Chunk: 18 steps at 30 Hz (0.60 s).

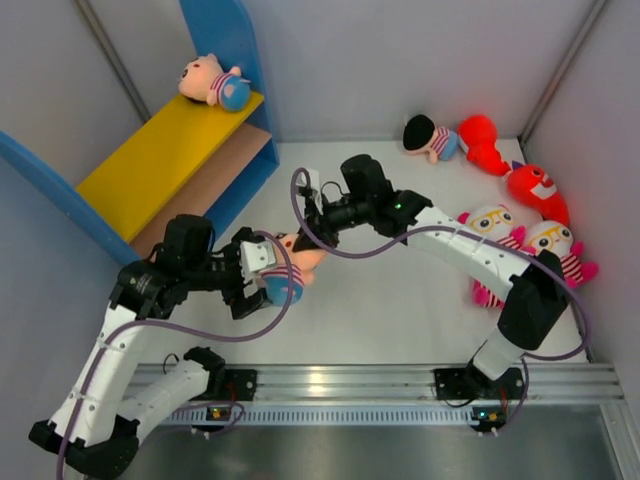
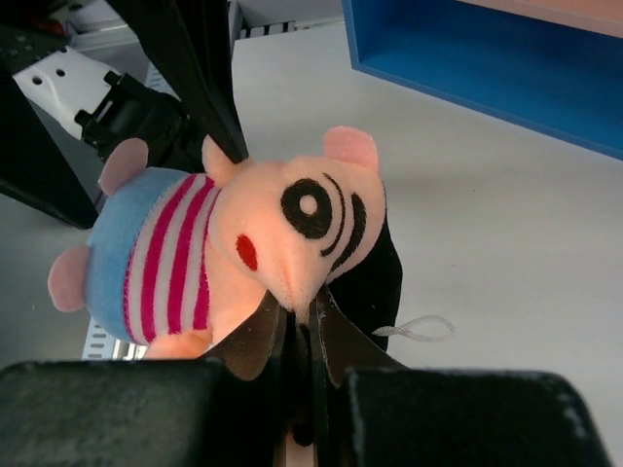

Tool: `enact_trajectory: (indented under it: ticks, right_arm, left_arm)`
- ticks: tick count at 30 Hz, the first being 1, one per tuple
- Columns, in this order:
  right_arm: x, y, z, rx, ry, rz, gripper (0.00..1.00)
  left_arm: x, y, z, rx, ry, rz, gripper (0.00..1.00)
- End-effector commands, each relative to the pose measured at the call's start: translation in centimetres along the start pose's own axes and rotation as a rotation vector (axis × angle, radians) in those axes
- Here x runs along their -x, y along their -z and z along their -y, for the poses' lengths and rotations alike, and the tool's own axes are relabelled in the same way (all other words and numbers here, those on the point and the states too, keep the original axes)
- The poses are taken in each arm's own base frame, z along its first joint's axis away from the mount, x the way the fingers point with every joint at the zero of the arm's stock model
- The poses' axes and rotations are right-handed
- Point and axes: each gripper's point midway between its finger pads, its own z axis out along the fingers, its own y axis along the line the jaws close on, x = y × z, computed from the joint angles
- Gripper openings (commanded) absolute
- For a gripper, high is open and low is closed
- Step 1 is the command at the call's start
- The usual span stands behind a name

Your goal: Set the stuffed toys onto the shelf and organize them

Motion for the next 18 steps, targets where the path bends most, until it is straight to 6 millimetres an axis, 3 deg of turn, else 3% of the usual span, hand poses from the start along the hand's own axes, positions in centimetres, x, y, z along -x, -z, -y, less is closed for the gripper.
enact_trajectory:
  ticks: [1, 3, 6, 11, 13, 16, 18]
  right_arm:
    - [4.5, -0.2, -0.6, 0.032, 0.059, 0.103, 0.0]
    - [5.5, -0.4, -0.7, 0.037, 0.043, 0.145, 0.0]
    - [6.5, -1.0, -0.1, 0.018, 0.027, 0.189, 0.0]
    - [7.3, -2.5, 0.2, 0.037, -0.009, 0.213, 0.0]
    - [7.3, -2.8, 0.7, 0.014, -0.032, 0.215, 0.0]
    - [7.1, -2.5, 1.9, -0.065, -0.059, 0.205, 0.05]
    - [6.7, -2.3, 2.9, -0.134, -0.08, 0.199, 0.2]
  left_arm:
    - [0.2, -0.7, 0.7, -0.058, 0.022, 0.013, 0.95]
    - [0.0, -1.0, 0.5, -0.063, 0.055, -0.001, 0.9]
    - [0.4, -1.1, 0.2, -0.061, 0.054, 0.004, 0.65]
    - [1.6, -1.0, -2.0, 0.035, 0.133, 0.006, 0.0]
    - [2.3, -0.6, -3.5, 0.11, 0.159, 0.016, 0.0]
    - [3.9, 0.0, -3.0, 0.1, 0.183, 0.075, 0.0]
    - [4.4, 0.4, -2.8, 0.105, 0.203, 0.103, 0.0]
